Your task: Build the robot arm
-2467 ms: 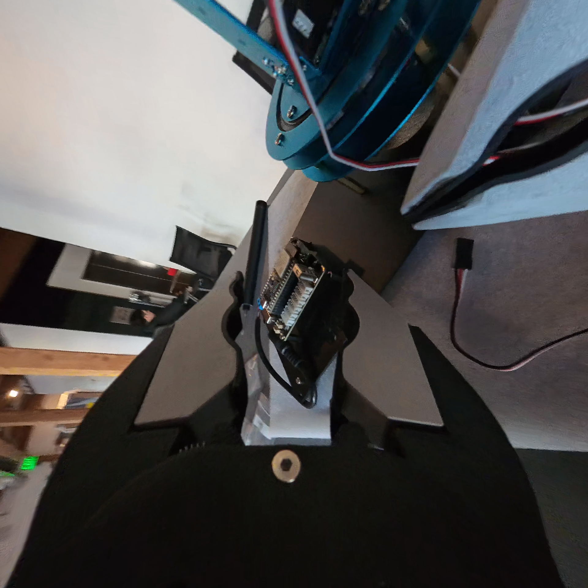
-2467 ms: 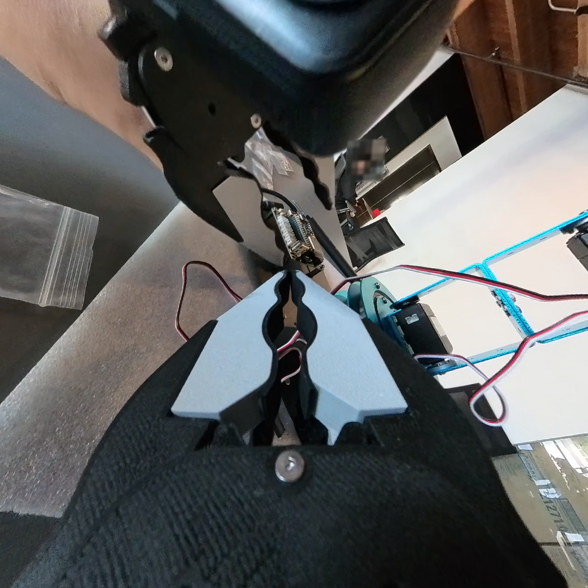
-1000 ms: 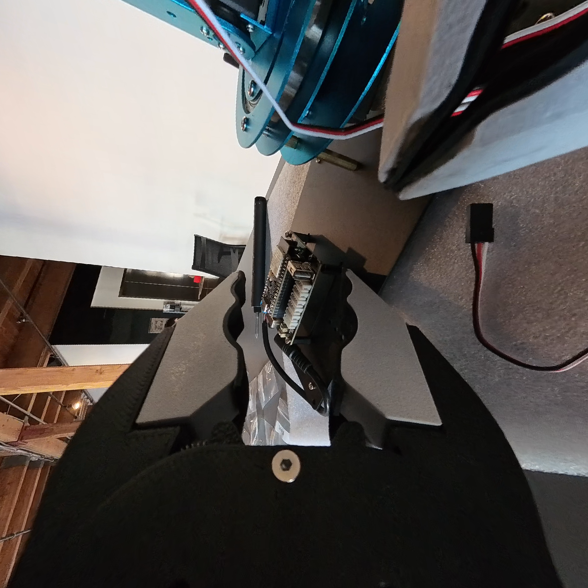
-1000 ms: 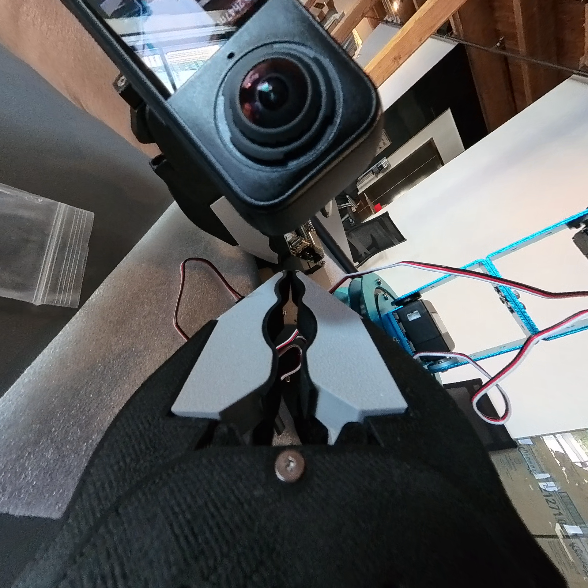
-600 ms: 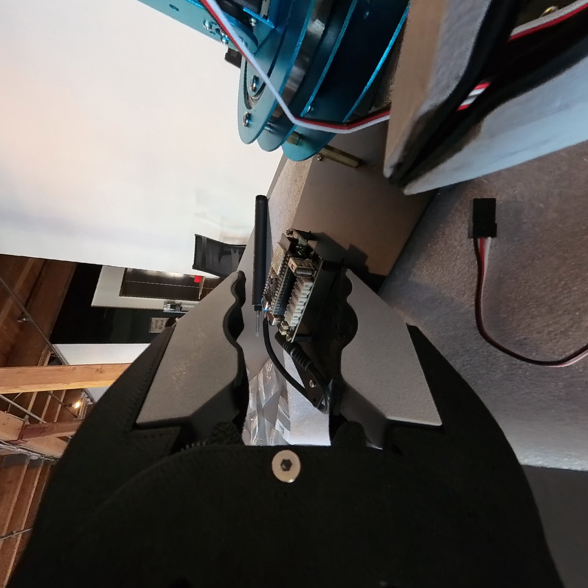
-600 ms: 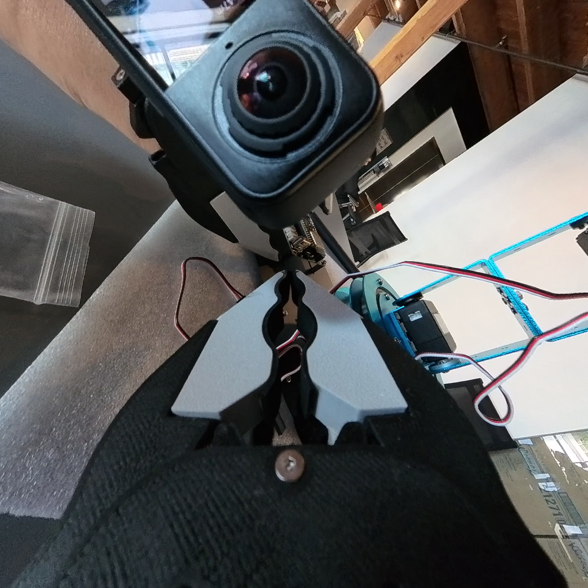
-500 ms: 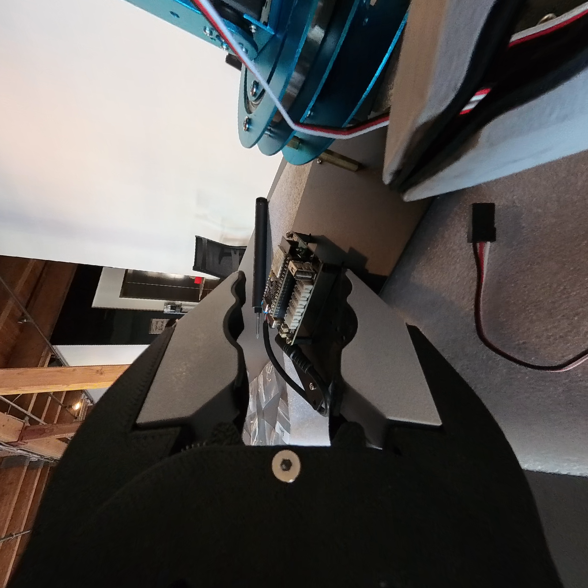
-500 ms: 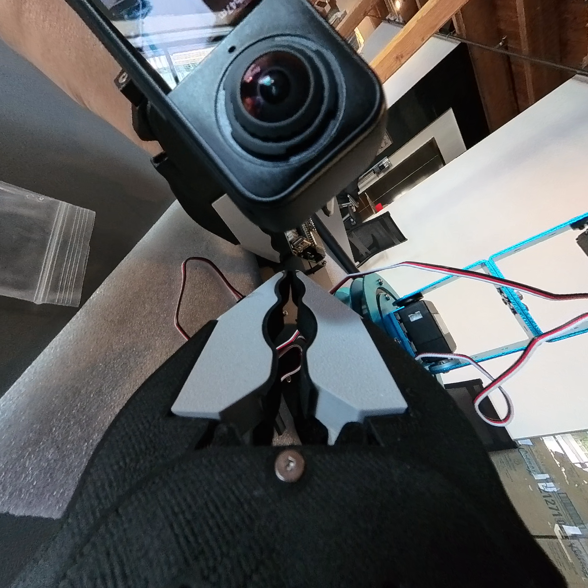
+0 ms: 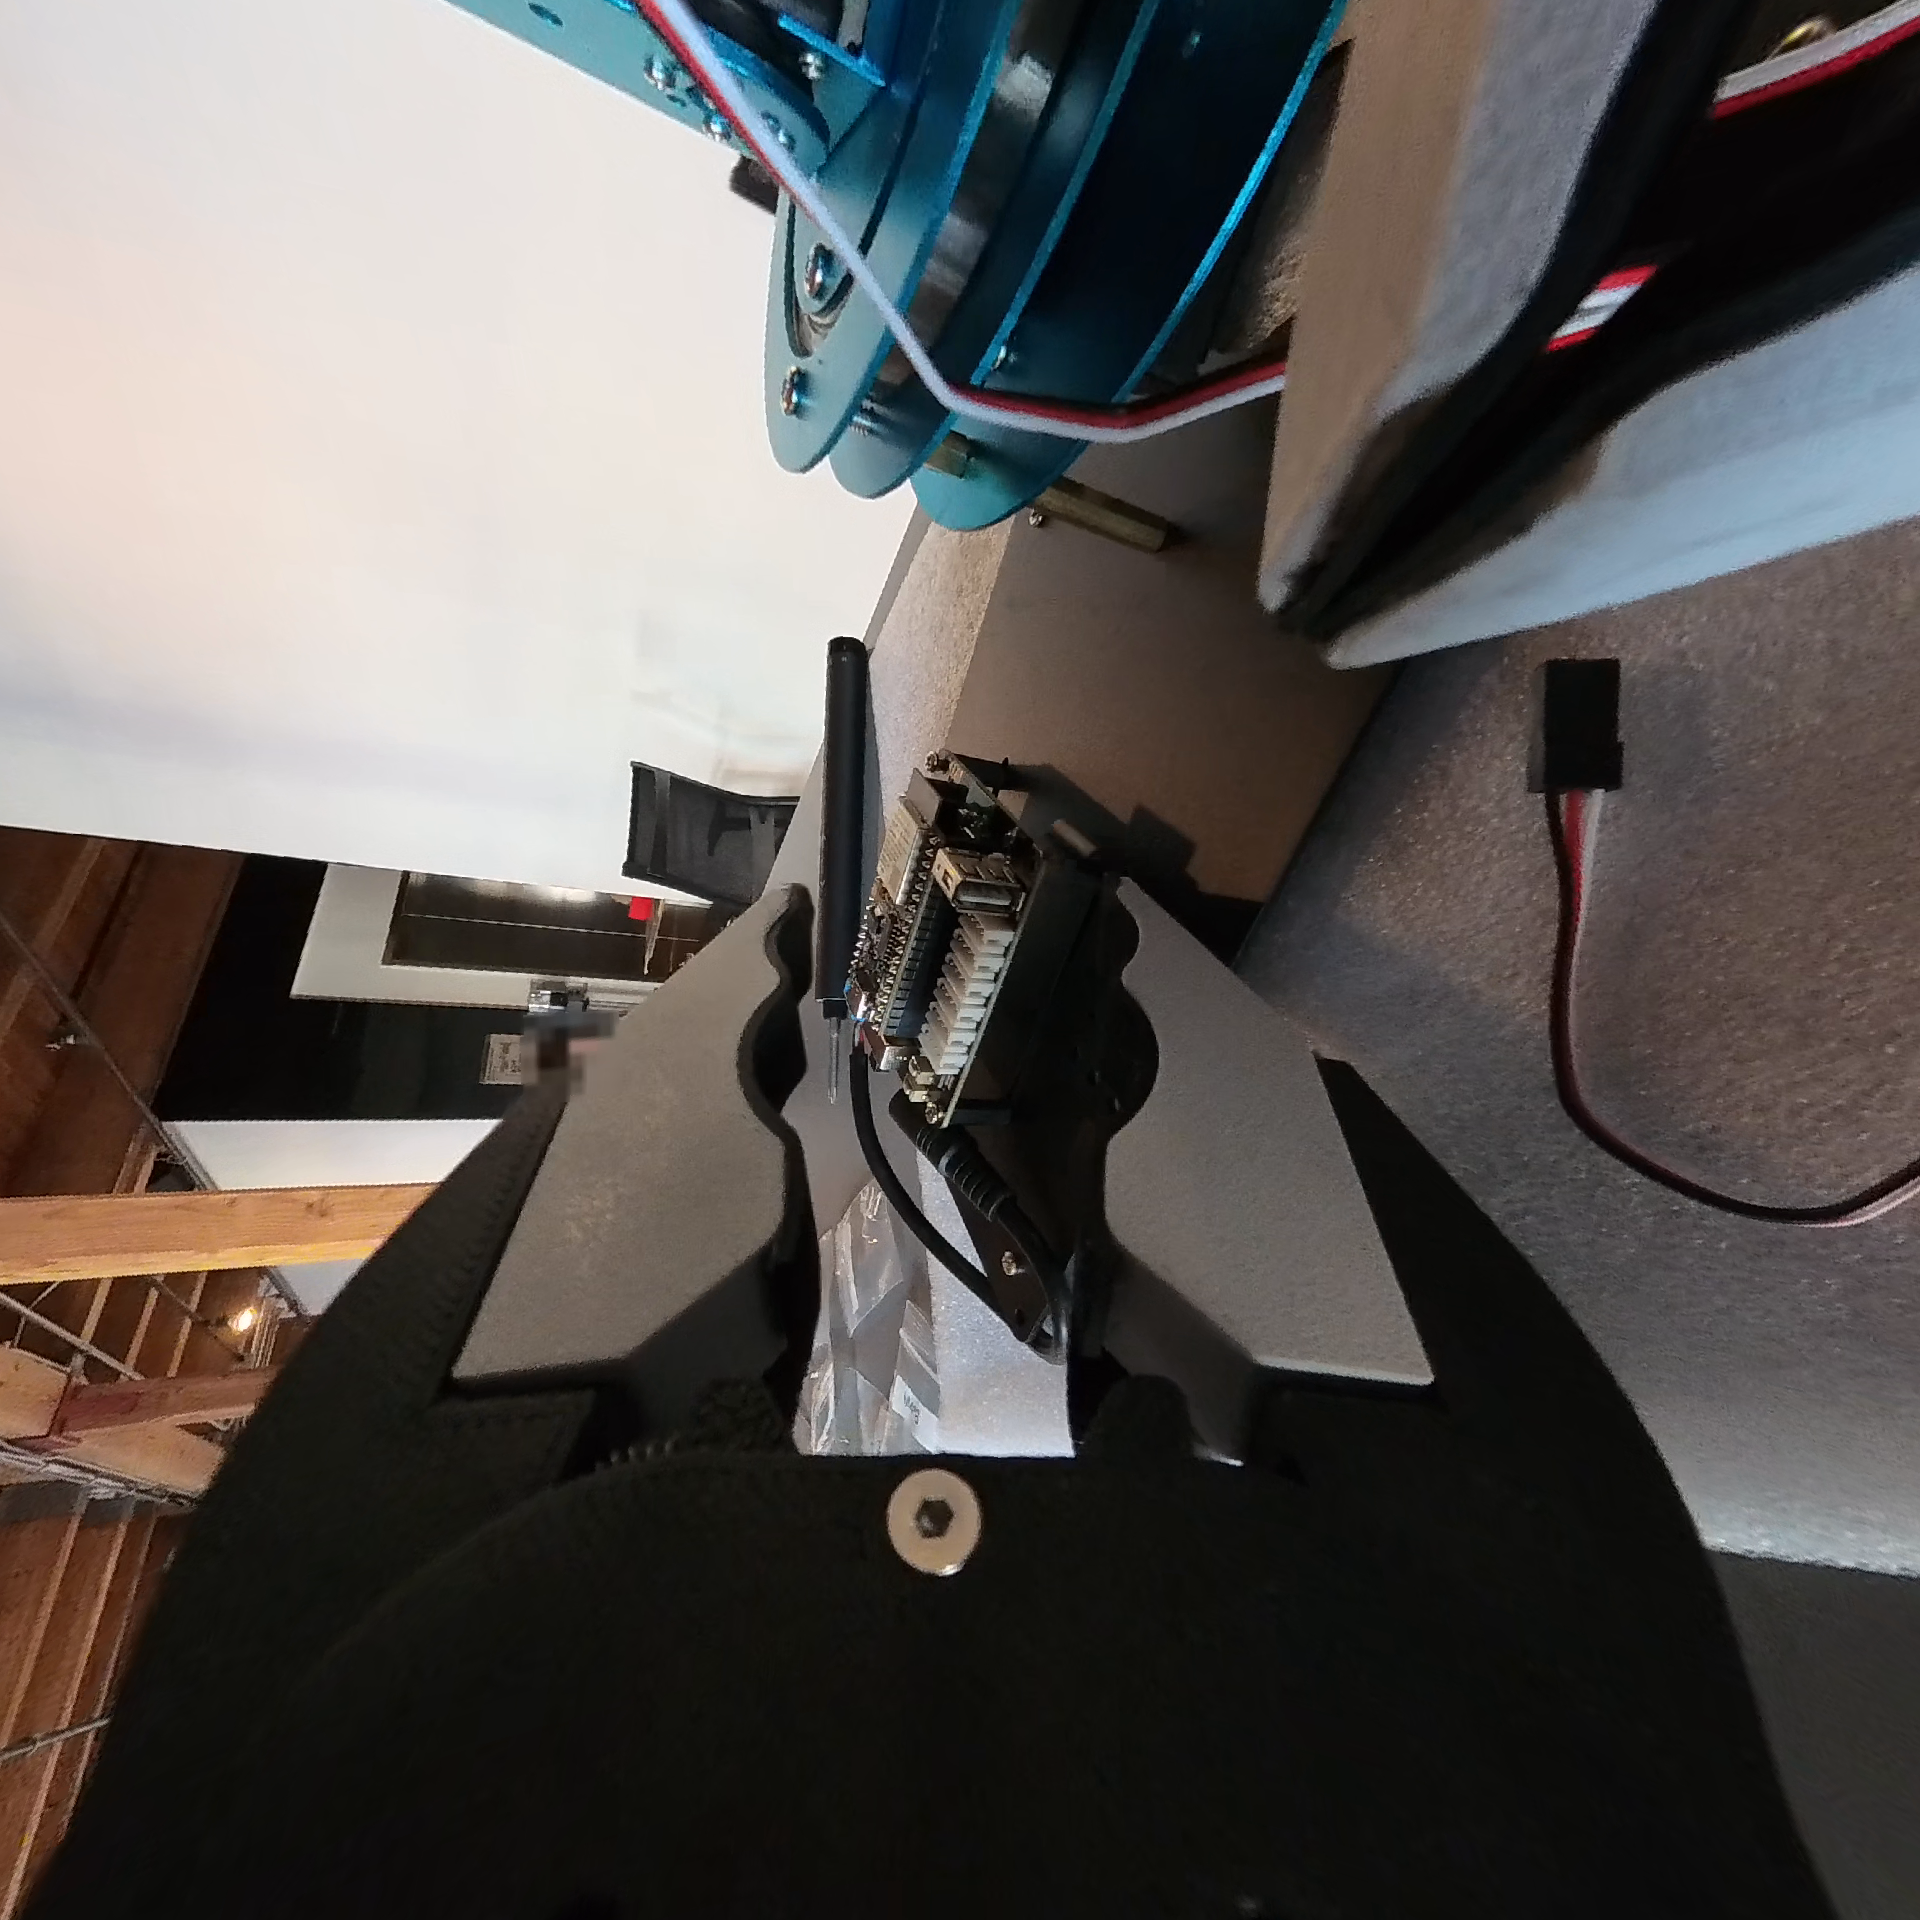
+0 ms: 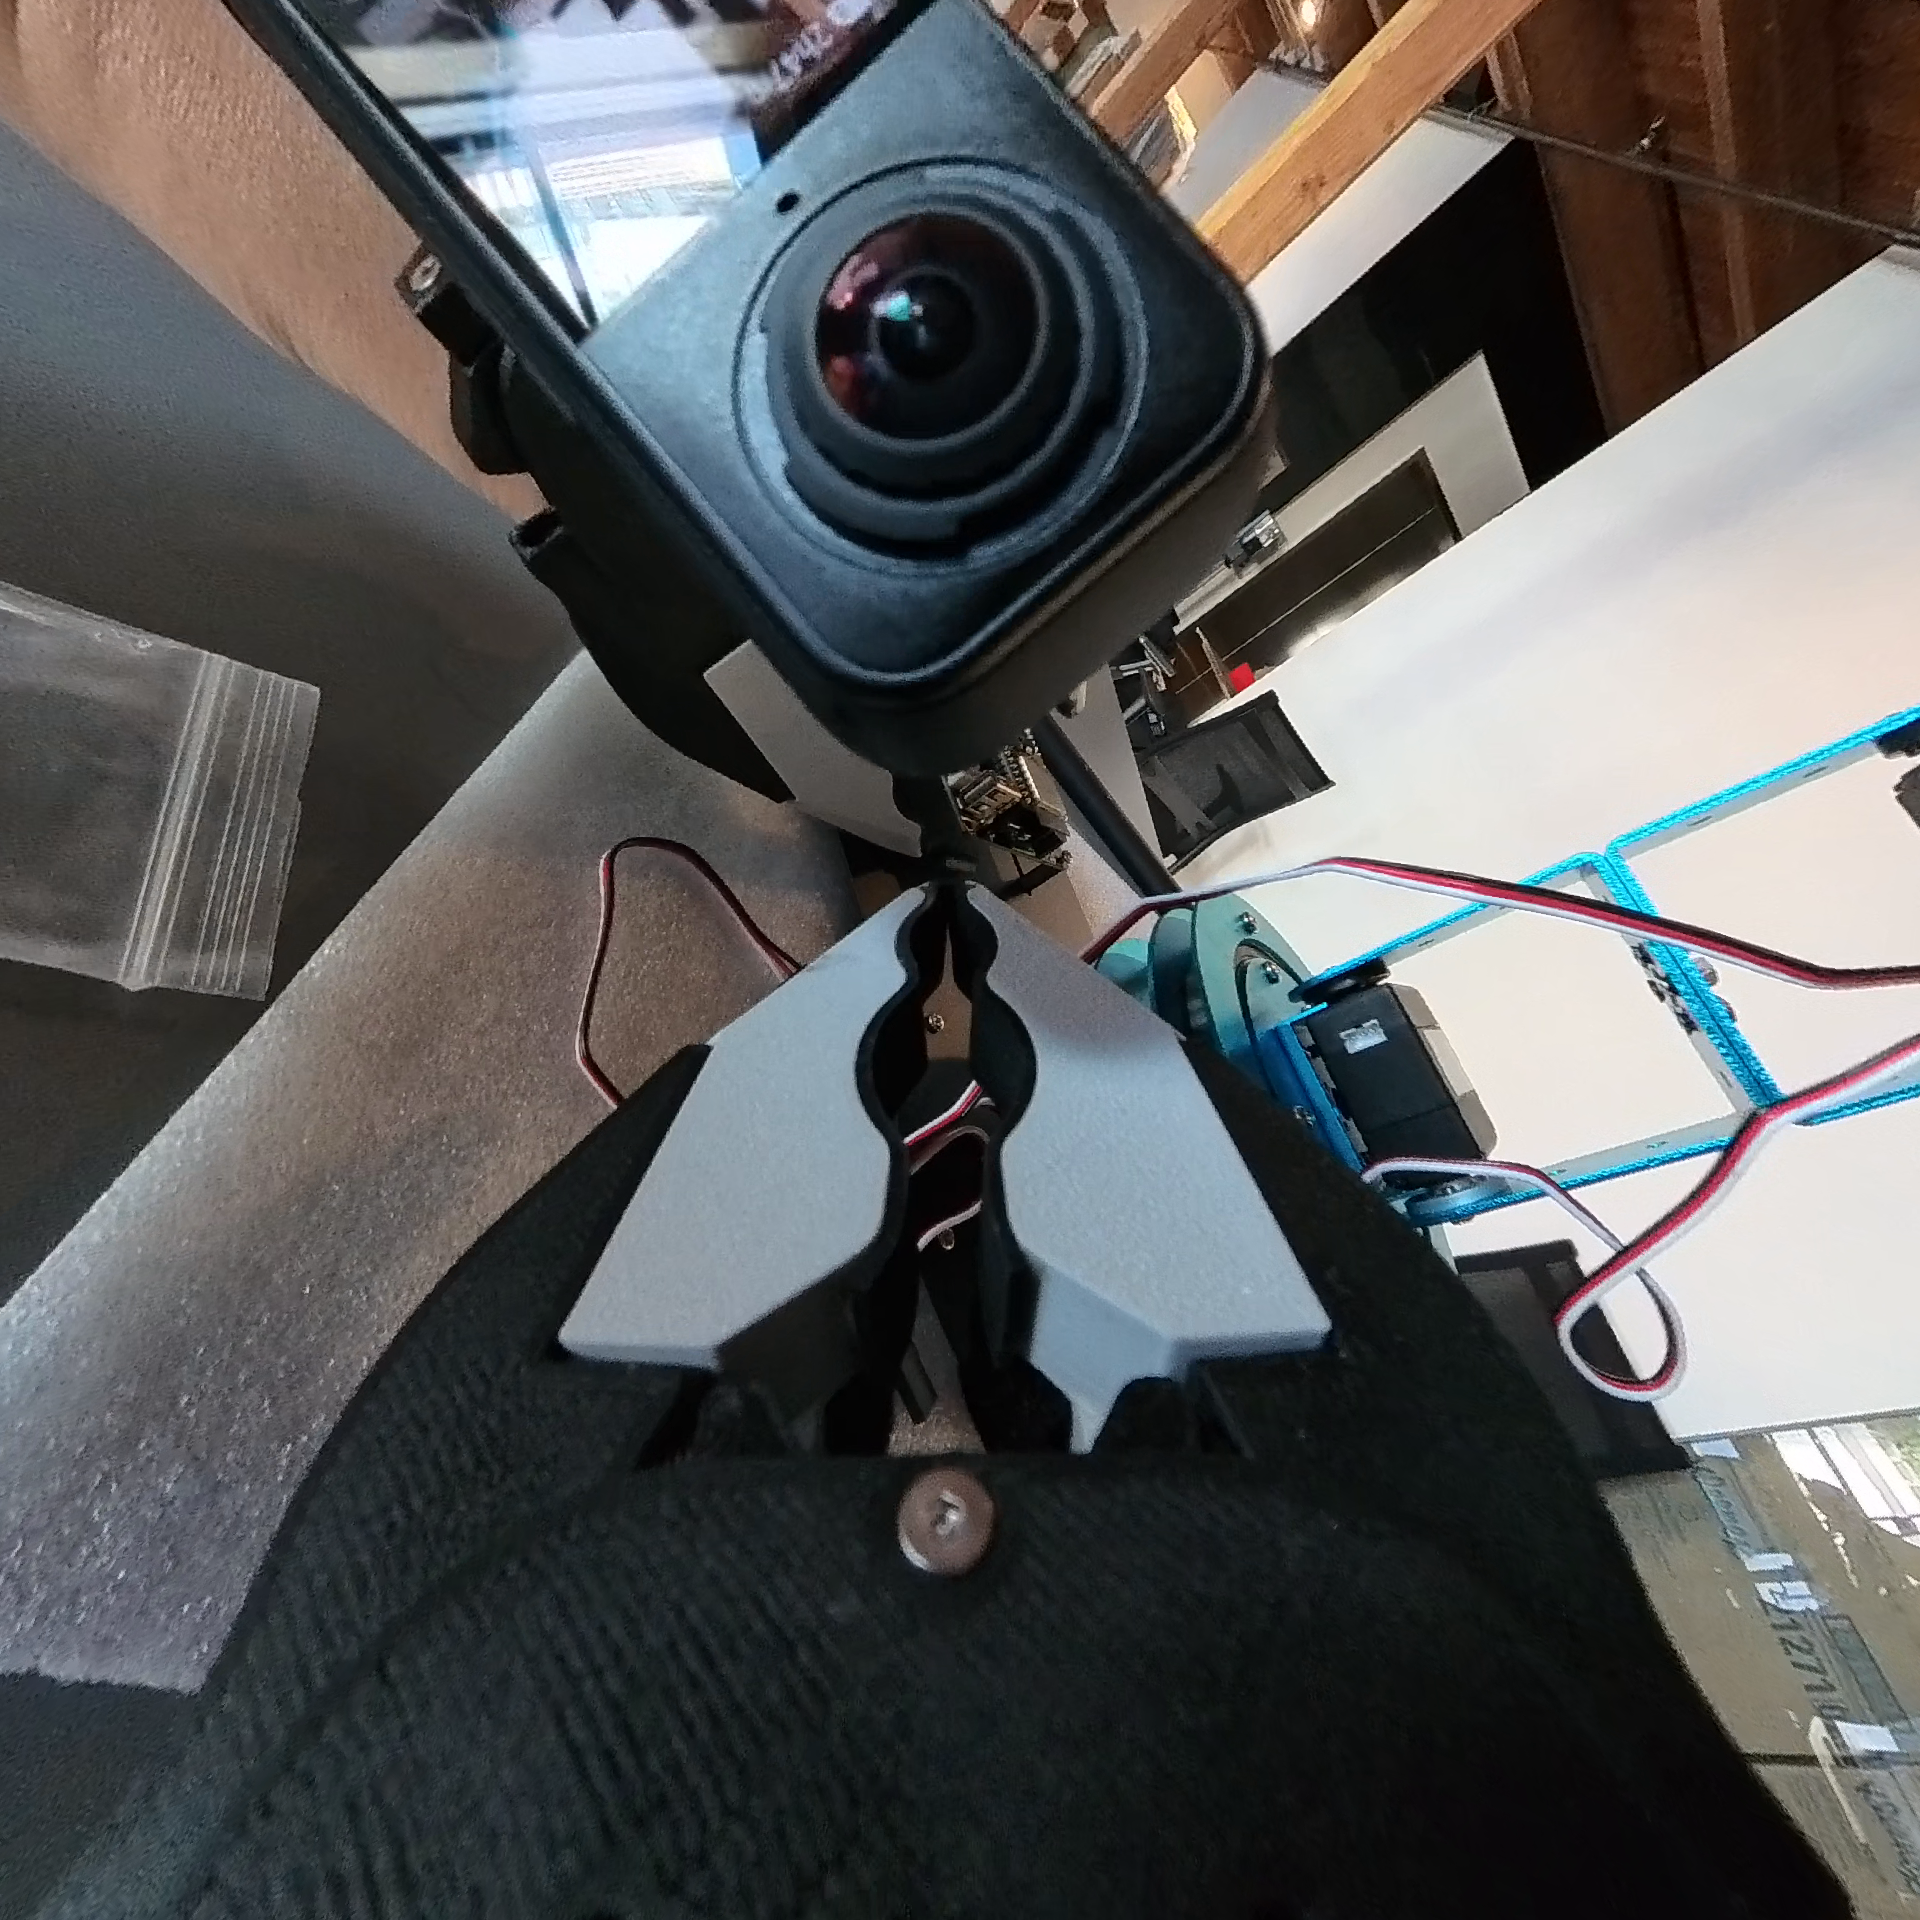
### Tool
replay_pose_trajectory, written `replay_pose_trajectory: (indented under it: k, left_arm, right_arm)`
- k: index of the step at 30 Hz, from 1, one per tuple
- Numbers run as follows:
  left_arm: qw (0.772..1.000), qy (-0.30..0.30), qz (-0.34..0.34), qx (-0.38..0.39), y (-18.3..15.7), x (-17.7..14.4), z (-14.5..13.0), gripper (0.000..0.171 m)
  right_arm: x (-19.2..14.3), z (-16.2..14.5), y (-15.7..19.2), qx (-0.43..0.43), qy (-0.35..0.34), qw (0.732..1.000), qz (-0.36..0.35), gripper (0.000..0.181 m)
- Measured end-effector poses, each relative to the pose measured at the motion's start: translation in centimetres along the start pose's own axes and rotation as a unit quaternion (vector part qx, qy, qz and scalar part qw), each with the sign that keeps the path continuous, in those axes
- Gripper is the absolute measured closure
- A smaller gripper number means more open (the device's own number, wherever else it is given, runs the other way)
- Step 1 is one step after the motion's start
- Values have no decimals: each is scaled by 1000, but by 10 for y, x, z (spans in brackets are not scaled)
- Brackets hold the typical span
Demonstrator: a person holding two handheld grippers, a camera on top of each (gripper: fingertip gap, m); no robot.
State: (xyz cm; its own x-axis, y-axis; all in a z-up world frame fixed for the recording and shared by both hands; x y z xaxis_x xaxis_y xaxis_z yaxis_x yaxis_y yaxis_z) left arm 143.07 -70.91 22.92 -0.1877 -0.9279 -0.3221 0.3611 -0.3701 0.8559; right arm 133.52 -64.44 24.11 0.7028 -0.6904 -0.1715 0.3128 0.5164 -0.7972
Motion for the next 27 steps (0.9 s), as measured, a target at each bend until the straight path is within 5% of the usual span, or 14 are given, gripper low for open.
replay_pose_trajectory:
  k: [9, 13, 23, 27]
  left_arm:
    - [1000, -4, 2, -23, 1, -7, 1, 117]
    - [995, 0, 18, -101, 9, -33, 1, 118]
    - [923, 0, 47, -382, 44, -132, -21, 123]
    - [909, -7, 28, -415, 36, -161, -26, 120]
  right_arm:
    - [1, 0, 1, -3, 1, 1000, 2, 181]
    - [1, -2, 0, 10, 6, 1000, 3, 181]
    - [12, -4, 1, 119, 86, 988, 41, 169]
    - [32, 11, 3, 159, 127, 978, 39, 162]
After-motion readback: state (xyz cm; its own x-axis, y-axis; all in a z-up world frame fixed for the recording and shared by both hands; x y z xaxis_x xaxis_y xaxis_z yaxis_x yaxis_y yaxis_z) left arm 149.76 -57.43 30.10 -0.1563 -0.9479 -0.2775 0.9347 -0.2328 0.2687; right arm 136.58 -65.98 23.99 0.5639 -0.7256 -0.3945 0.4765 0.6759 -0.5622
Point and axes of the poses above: each gripper's, where its closed fingertips meet, x out along the fingers, z out of its top, y = z × x across the jaws, the point moved 6 cm from there along -x, back along the fingers, and after that the axes turned 6 degrees about -x, right-handed, at the moved point
